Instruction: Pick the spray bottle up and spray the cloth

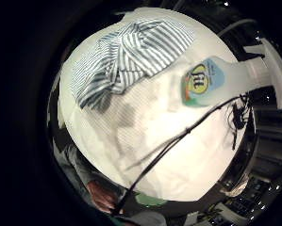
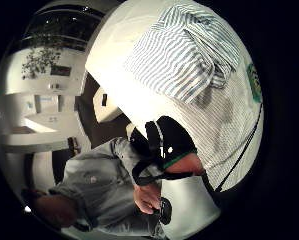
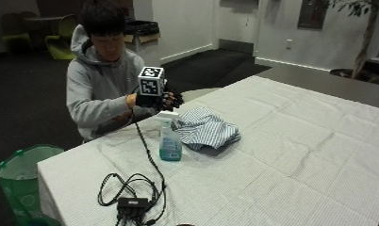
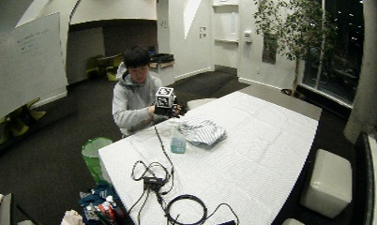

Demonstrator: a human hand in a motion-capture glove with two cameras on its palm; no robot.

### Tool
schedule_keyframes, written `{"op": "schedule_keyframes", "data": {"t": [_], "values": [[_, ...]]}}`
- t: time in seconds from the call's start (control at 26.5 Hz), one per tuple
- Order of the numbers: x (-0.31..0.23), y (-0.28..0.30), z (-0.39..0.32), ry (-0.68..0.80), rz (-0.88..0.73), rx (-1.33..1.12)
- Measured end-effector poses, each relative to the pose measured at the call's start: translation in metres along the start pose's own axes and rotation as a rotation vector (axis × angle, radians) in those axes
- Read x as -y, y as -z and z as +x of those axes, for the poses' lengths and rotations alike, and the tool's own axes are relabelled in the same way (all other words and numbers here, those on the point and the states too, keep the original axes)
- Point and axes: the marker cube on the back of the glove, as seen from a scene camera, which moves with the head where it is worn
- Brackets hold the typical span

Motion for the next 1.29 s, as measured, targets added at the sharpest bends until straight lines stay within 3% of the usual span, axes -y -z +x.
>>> {"op": "schedule_keyframes", "data": {"t": [0.53,1.29], "values": [[-0.024,0.022,0.014,-0.024,0.101,0.024],[-0.137,0.052,0.151,-0.336,0.446,0.065]]}}
